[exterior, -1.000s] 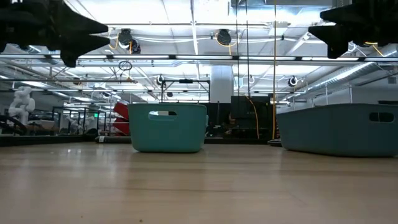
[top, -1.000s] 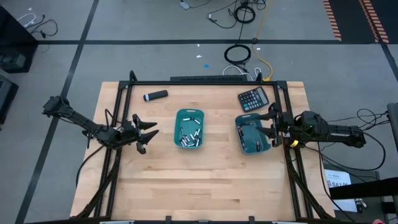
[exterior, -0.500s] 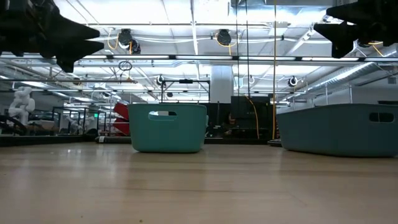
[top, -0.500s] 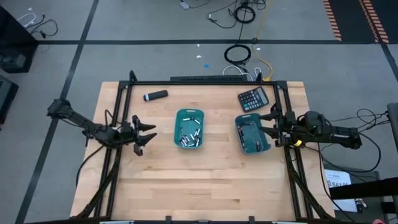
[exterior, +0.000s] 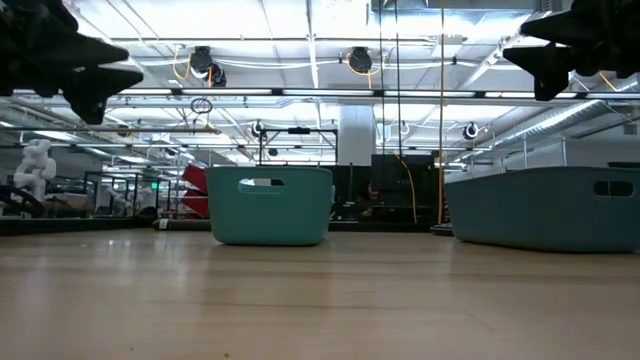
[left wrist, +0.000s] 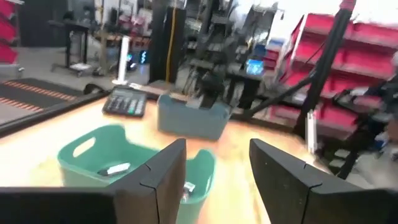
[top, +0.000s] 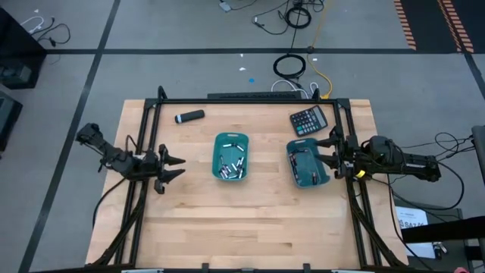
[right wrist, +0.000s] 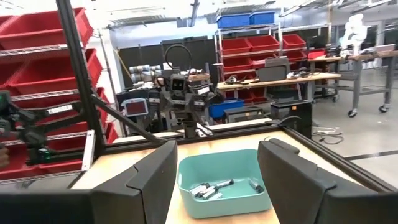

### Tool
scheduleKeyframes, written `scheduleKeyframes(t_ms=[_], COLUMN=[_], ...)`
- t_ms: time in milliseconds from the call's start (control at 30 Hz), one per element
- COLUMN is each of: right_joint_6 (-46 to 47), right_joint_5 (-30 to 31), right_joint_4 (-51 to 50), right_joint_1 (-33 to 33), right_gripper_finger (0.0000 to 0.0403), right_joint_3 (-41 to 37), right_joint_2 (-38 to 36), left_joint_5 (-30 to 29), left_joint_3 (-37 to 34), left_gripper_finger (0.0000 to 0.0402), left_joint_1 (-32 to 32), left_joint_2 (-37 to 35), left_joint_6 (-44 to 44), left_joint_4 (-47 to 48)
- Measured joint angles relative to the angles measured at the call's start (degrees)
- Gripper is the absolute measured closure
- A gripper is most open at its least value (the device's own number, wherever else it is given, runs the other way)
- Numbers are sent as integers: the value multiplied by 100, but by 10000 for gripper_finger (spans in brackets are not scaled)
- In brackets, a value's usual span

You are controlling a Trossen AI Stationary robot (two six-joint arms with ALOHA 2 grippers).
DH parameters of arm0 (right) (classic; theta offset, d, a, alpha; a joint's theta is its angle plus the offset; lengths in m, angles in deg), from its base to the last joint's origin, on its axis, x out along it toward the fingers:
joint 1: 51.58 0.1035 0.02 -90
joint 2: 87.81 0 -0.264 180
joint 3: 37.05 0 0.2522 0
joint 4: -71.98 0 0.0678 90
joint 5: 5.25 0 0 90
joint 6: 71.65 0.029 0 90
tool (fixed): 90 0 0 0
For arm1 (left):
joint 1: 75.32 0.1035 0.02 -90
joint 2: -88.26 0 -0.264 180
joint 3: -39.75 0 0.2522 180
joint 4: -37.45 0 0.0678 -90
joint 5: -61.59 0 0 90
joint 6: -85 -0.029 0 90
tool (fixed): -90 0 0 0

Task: Sort batteries
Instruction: Return to Home position

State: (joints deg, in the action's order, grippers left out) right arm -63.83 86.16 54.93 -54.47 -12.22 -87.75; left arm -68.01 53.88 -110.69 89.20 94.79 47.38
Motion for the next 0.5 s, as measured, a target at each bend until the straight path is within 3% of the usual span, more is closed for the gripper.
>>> scheduleKeyframes(t_ms=[200,500], right_joint_6=[-106,-864], right_joint_5=[152,217], right_joint_4=[14,749], right_joint_1=[-3,-3], right_gripper_finger=[188,188], right_joint_3=[2,1], right_joint_2=[0,9], left_joint_5=[-162,-1131], left_joint_3=[103,105], left_gripper_finger=[215,215], left_joint_1=[-329,-376], left_joint_2=[-93,-93], left_joint_6=[-60,180], left_joint_4=[228,242])
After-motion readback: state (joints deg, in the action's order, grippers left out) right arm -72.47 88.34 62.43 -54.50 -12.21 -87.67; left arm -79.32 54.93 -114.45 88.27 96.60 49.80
